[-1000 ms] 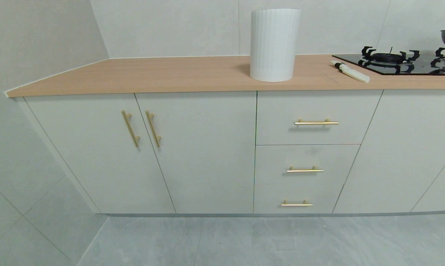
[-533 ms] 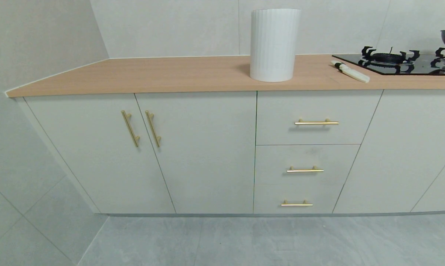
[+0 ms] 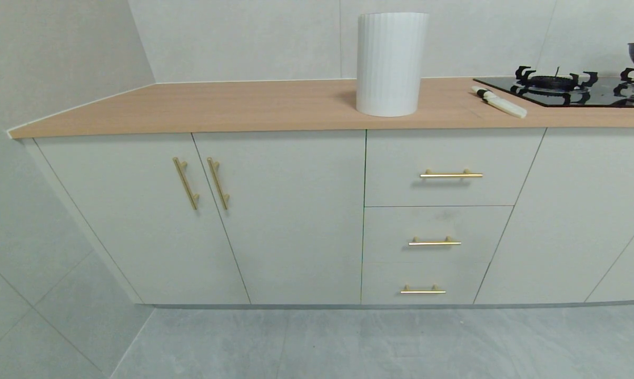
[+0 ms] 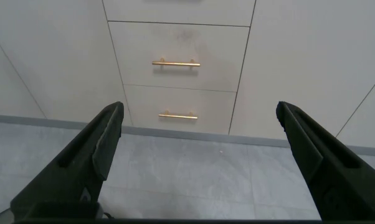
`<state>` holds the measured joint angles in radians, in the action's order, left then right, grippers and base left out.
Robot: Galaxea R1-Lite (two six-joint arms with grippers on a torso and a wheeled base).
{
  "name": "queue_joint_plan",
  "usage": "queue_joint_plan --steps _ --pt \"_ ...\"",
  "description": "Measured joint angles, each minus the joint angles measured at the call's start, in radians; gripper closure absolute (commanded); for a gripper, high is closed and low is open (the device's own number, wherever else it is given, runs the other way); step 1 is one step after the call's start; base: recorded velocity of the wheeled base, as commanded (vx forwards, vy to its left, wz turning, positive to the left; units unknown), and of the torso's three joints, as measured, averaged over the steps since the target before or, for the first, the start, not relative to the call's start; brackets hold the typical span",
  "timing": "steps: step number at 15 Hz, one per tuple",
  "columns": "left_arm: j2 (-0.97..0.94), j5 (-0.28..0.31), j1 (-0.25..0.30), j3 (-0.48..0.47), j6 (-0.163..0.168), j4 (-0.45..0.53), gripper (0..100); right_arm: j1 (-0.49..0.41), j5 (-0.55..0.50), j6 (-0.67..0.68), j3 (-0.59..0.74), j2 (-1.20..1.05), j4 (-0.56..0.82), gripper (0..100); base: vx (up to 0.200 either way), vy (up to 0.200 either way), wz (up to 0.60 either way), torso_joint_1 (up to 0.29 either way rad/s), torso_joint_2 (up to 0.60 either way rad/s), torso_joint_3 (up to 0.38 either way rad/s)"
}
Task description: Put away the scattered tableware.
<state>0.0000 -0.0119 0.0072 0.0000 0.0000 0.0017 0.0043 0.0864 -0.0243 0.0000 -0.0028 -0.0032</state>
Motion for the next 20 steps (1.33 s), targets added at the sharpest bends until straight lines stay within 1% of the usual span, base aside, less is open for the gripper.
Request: queue_joint_plan --steps 11,20 --pt "0.000 0.000 0.000 0.000 0.005 0.000 0 0.000 -0.002 0.005 0.000 0.000 0.003 0 0.000 0.000 0.00 0.000 0.00 0.000" --pt "0.000 0.000 0.000 0.000 0.003 0.000 0 0.000 -0.003 0.009 0.000 0.001 0.003 0 0.200 0.000 0.00 0.003 0.00 0.004"
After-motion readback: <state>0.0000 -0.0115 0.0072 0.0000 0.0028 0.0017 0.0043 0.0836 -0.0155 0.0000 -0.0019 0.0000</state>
